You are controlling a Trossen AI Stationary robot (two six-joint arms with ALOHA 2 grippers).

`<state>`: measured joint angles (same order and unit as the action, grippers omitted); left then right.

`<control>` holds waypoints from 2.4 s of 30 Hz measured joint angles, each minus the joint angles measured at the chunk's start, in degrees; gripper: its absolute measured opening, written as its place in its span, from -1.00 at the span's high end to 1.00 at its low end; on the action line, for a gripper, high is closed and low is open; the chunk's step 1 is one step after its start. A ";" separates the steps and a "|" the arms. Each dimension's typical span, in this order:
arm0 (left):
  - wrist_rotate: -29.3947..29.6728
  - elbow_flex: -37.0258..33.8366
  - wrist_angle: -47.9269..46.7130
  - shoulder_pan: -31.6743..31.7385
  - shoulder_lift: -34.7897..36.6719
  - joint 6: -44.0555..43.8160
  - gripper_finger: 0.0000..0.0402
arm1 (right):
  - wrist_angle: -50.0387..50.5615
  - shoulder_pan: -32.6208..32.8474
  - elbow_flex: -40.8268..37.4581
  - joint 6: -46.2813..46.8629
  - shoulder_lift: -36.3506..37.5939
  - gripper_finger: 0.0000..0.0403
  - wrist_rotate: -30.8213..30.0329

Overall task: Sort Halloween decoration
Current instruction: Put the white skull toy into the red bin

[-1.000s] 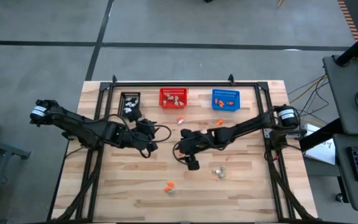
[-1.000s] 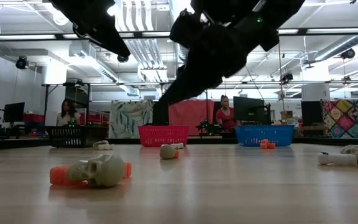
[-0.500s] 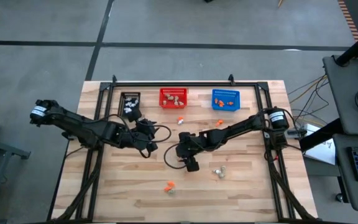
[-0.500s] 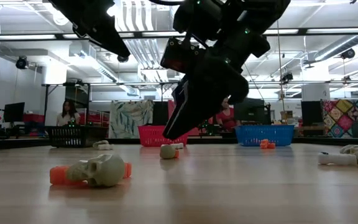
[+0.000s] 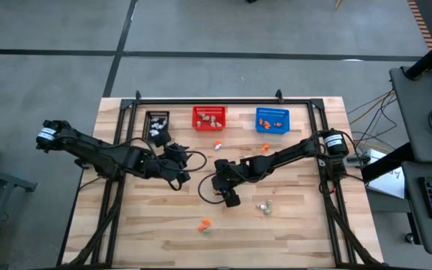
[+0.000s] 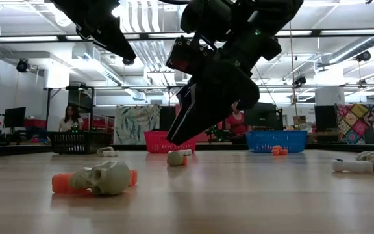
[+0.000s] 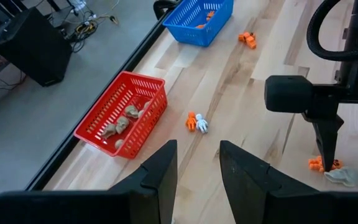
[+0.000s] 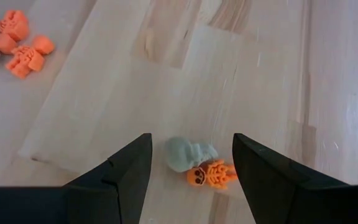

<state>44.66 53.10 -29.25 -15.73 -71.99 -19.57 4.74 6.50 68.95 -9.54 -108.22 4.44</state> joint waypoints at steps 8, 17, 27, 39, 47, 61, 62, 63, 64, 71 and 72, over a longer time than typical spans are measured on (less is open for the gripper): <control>-0.02 0.00 0.17 0.00 0.00 0.00 0.49 | -1.22 0.38 -0.11 0.52 0.00 -0.07 -0.78; 0.00 0.00 0.17 0.00 -0.02 -0.02 0.49 | -1.36 0.89 -0.04 0.06 0.00 -0.07 -3.57; 0.00 0.00 0.33 0.00 -0.04 0.00 0.49 | 0.90 1.27 2.05 0.77 -4.45 -0.07 -3.29; 0.00 0.00 0.57 0.00 -0.04 0.20 0.49 | 4.43 1.11 4.54 0.06 -5.25 -0.06 -4.06; 0.00 0.00 0.57 0.00 -0.04 0.61 0.49 | 4.86 1.11 4.54 0.52 -5.27 -0.01 -4.04; 0.00 0.00 0.63 0.00 -0.04 0.67 0.49 | 4.84 1.11 4.55 0.50 -5.31 0.38 -4.06; 0.00 0.00 0.63 0.00 -0.04 0.70 0.49 | 4.84 1.11 4.61 0.50 -5.31 0.38 -4.06; 0.00 0.00 0.64 0.00 -0.04 0.91 0.49 | 4.88 1.11 4.72 0.50 -5.31 0.39 -4.05; 0.00 0.00 0.65 0.02 -0.04 0.94 0.49 | 4.98 1.11 4.85 0.50 -5.31 0.39 -4.06; 2.63 0.00 0.76 -0.09 0.27 1.11 0.49 | 5.73 1.01 6.95 0.52 -4.83 0.41 -4.04; 2.81 0.00 0.76 -0.09 0.45 1.11 0.49 | 5.91 0.97 7.47 0.52 -4.81 0.43 -4.04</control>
<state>47.47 53.10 -28.49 -15.81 -71.54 -18.46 10.65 7.47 76.42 -9.02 -113.03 0.40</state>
